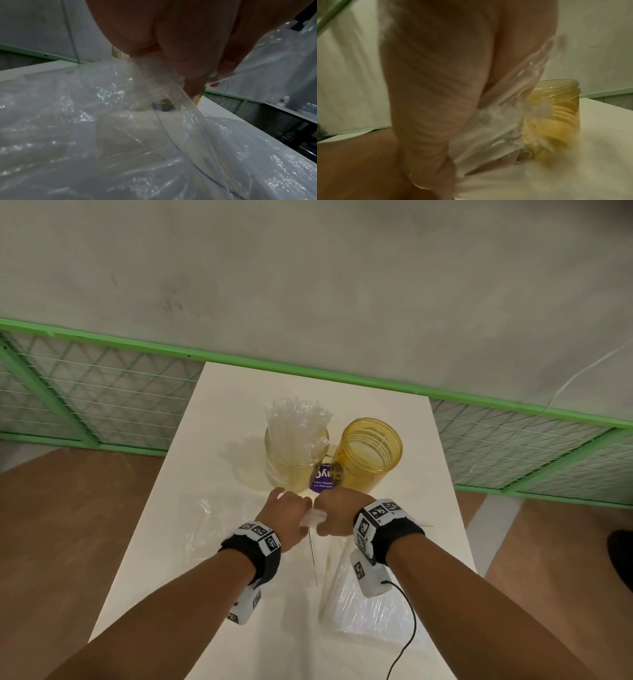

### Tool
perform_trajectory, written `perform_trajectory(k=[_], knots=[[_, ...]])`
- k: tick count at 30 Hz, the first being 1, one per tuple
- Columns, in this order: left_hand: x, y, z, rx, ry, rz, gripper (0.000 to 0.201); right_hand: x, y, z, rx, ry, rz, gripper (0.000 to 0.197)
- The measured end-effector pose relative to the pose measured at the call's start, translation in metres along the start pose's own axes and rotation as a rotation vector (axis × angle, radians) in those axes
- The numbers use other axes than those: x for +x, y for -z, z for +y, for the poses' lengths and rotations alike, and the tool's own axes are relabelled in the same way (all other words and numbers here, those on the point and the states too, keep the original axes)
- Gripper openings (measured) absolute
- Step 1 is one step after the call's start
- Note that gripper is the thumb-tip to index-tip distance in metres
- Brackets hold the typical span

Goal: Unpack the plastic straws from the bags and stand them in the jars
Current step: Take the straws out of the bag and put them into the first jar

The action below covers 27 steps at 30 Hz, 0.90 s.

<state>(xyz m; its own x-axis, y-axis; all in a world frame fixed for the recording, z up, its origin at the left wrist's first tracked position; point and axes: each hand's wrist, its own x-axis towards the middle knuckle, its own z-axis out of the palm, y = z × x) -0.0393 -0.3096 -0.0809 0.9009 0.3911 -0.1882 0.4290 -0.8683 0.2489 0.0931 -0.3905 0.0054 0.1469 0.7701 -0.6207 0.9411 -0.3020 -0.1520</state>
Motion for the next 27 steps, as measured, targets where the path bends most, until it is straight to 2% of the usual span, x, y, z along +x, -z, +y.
perform_trajectory(k=[2,4,5,8,11,14,16,19,21,24,27], knots=[[0.002,-0.002,-0.004,0.016,0.026,-0.028,0.021,-0.004,0.004,0.006,0.071,-0.012,0.046,0.050],[0.001,-0.001,-0.013,-0.015,0.110,-0.029,0.025,-0.009,0.012,0.014,0.194,-0.033,0.113,0.077],[-0.001,-0.002,-0.018,-0.049,0.153,-0.018,0.026,-0.012,0.015,0.018,0.272,-0.041,0.156,0.082],[-0.009,-0.002,-0.027,-0.215,0.252,0.037,0.024,-0.016,0.018,0.030,0.486,-0.091,0.260,0.086],[-0.013,0.002,-0.025,-0.460,0.310,0.091,0.026,-0.012,0.012,0.032,0.593,-0.095,0.218,0.084],[-0.011,0.004,-0.021,-0.720,0.363,0.085,0.029,-0.007,0.007,0.025,0.733,-0.017,0.197,0.097],[-0.010,0.002,-0.023,-0.861,0.395,0.096,0.038,-0.003,0.006,0.020,0.782,0.014,0.183,0.102],[-0.006,0.002,-0.027,-0.890,0.379,0.074,0.036,0.000,0.003,0.014,0.805,0.057,0.107,0.106],[-0.008,0.009,-0.024,-0.824,0.335,0.008,0.028,0.006,-0.001,0.008,0.743,0.074,0.114,0.095],[-0.011,0.022,-0.013,-0.839,0.251,-0.014,0.032,0.019,-0.010,0.000,0.714,0.053,0.226,0.083],[-0.015,0.042,0.000,-0.886,0.197,0.058,0.018,0.027,-0.012,-0.007,0.843,0.022,0.348,0.081]])
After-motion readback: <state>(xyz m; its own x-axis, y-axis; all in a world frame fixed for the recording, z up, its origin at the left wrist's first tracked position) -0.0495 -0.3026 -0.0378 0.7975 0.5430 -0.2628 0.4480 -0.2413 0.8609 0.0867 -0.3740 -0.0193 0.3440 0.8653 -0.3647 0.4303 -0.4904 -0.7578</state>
